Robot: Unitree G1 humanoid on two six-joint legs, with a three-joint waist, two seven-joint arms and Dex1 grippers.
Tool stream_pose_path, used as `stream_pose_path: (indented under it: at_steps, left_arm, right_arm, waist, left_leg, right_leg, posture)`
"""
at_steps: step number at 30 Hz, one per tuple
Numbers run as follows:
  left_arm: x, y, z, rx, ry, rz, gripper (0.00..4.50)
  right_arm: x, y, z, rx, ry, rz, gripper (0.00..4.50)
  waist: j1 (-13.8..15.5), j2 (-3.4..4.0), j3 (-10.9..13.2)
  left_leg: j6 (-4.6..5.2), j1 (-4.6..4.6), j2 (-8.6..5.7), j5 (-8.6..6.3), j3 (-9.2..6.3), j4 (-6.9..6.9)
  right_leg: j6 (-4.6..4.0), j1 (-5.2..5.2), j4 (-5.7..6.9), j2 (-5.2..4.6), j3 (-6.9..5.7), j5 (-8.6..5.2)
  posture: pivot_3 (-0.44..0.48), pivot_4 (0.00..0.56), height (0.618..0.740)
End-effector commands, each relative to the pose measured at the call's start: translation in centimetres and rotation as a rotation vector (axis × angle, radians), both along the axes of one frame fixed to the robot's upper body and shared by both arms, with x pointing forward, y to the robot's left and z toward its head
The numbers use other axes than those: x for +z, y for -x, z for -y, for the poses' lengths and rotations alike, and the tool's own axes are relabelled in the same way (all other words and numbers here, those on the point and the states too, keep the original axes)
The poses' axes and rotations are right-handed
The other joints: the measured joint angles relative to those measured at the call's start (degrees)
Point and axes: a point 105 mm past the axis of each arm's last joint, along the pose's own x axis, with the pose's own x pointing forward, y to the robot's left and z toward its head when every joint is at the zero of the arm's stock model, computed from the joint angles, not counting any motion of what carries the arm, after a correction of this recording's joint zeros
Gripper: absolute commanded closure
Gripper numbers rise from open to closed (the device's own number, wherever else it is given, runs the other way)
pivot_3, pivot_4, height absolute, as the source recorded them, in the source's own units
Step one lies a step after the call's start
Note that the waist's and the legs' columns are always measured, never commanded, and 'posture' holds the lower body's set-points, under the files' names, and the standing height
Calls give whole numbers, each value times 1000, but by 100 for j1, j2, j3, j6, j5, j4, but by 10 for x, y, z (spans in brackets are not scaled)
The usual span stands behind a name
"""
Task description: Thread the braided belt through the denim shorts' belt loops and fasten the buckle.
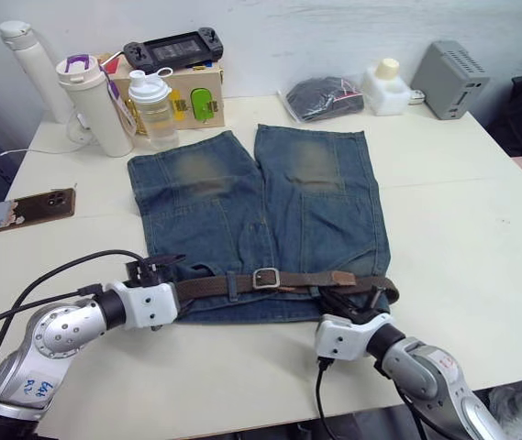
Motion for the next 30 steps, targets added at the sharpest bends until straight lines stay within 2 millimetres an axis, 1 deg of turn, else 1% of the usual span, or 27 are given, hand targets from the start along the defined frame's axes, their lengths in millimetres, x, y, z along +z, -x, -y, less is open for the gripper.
stream_pose_path:
  at_steps: [1, 3, 6, 8, 11, 18, 20, 21, 22, 25, 26, 28, 29, 30]
  left_arm:
    - [-11, 8, -6, -2, -45, -3, 79]
    - [-8, 17, 8, -94, -37, 26, 79]
    - [-6, 24, 16, -174, -58, 73, 79]
    - [-7, 23, 18, -191, -87, 103, 79]
    - [-3, 23, 24, -204, -70, 141, 79]
    - [5, 15, 29, -164, -106, 265, 79]
    - [3, 16, 33, -172, -122, 278, 616]
    - [4, 17, 36, -174, -115, 282, 1106]
    - [4, 17, 37, -175, -109, 286, 1305]
    - [3, 19, 38, -174, -121, 280, 2706]
    - [2, 19, 37, -168, -123, 275, 3111]
    - [-1, 18, 34, -153, -134, 263, 4061]
    - [-2, 17, 32, -141, -141, 258, 4447]
    - [-2, 15, 29, -121, -145, 257, 4447]
  right_arm:
    - [-6, -1, 6, -37, 19, -15, 4500]
    - [-7, 1, 3, -27, 14, -18, 4500]
    - [-8, 2, -2, -15, 11, -20, 4500]
    - [-8, 2, -4, -12, 10, -21, 4500]
    - [-9, 2, -7, -4, 11, -22, 4500]
    - [-9, 3, -10, -4, 0, -28, 4500]
    - [-10, 4, -10, -4, -3, -31, 4500]
    - [-10, 4, -11, -4, -4, -32, 4500]
    - [-10, 4, -11, -4, -5, -32, 4500]
    - [-9, 5, -12, -5, -9, -34, 4500]
    - [-9, 5, -12, -4, -10, -34, 4500]
    - [-10, 5, -13, -4, -11, -35, 4500]
    - [-10, 5, -13, -3, -12, -36, 4500]
    - [-10, 5, -13, -3, -13, -35, 4500]
  waist:
    - [13, 0, 0]
    - [16, -1, 0]
    - [14, -1, 0]
    - [16, -3, 0]
    - [17, -9, -4]
    - [26, -15, -4]
    - [26, -21, -5]
    - [25, -21, -5]
    - [24, -22, -4]
    - [22, -27, -2]
    - [22, -27, -2]
    - [23, -28, -2]
    - [23, -28, -3]
    - [24, -28, -2]
  left_leg:
    - [0, 0, 0, 0, 0, 0]
    - [0, 0, 0, -1, 0, 1]
    - [2, 0, 0, -7, 0, 0]
    - [3, -2, 0, -8, 0, 1]
    - [4, -2, 0, -8, 0, 1]
    - [6, -3, 0, -9, -1, 1]
    - [6, -4, 0, -9, -2, 1]
    - [6, -4, 1, -9, -2, 1]
    - [6, -4, 1, -9, -2, 0]
    - [6, -10, 3, -9, -2, 0]
    - [6, -10, 3, -9, -2, 0]
    - [6, -10, 4, -9, -3, 0]
    - [6, -10, 4, -9, -4, 0]
    - [6, -10, 4, -9, -4, 1]
  right_leg:
    - [0, 0, 0, 0, 0, 0]
    - [-1, 0, 0, -1, -1, -1]
    - [-1, 0, -1, -2, 0, -1]
    - [-1, -1, -2, -2, -2, -2]
    - [-1, 0, -1, -2, -3, -2]
    - [0, -1, 0, -1, -4, -3]
    - [0, -1, 1, 0, -6, -3]
    - [-1, -2, 1, 0, -6, -3]
    - [-1, -2, 1, 1, -6, -3]
    - [-2, -9, 1, 1, -7, -4]
    - [-2, -9, 1, 1, -7, -4]
    - [-3, -9, 1, 1, -7, -4]
    - [-3, -9, 1, 1, -7, -4]
    - [-3, -9, 1, 1, -7, -4]
  posture:
    - [0, 150, 687]
    - [0, 150, 687]
    - [0, 150, 687]
    - [0, 150, 687]
    - [0, 150, 687]
    - [0, 150, 687]
    - [0, 150, 687]
    - [0, 150, 687]
    - [0, 150, 687]
    - [0, 150, 687]
    - [0, 150, 687]
    - [0, 150, 687]
    - [0, 150, 687]
    - [0, 150, 687]
